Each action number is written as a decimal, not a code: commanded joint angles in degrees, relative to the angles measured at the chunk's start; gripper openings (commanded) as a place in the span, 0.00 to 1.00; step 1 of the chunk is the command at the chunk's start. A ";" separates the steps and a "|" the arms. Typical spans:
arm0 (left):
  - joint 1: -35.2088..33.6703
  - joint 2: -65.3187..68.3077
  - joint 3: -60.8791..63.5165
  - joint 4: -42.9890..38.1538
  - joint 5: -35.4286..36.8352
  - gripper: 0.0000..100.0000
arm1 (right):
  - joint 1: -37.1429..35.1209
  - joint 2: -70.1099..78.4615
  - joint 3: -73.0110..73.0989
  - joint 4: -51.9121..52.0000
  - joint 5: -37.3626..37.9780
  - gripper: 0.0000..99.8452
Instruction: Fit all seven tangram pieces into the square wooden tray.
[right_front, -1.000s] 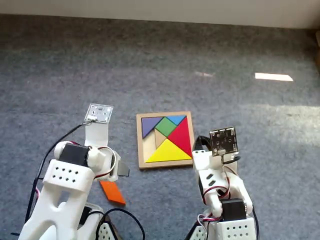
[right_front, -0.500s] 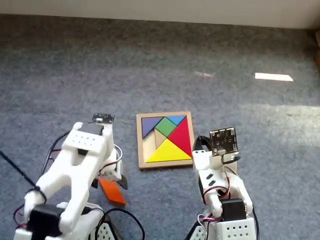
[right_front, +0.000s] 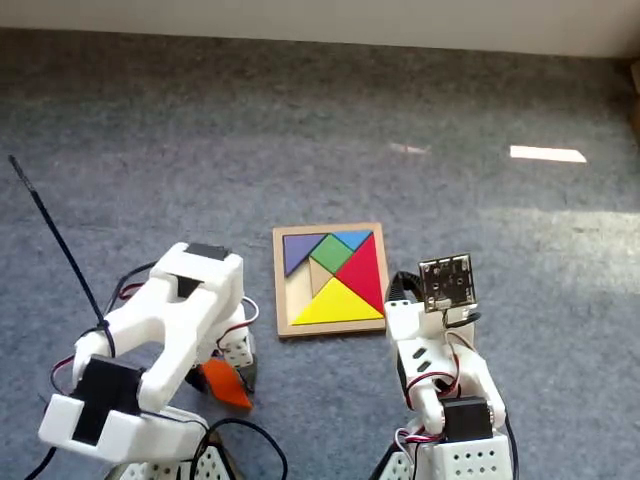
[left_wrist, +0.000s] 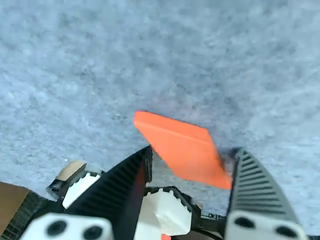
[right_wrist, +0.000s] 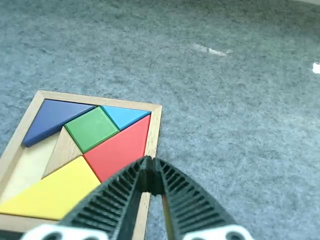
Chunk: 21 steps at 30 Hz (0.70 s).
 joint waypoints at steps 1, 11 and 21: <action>-0.92 1.10 -1.71 -3.87 1.41 0.09 | 0.57 -0.57 5.85 -1.54 -0.09 0.02; -0.92 0.66 -3.03 -3.08 1.23 0.01 | 0.57 -0.57 5.85 -1.54 -0.09 0.02; -0.92 0.66 -12.70 6.51 1.05 0.01 | 0.57 -0.57 5.85 -1.54 -0.09 0.02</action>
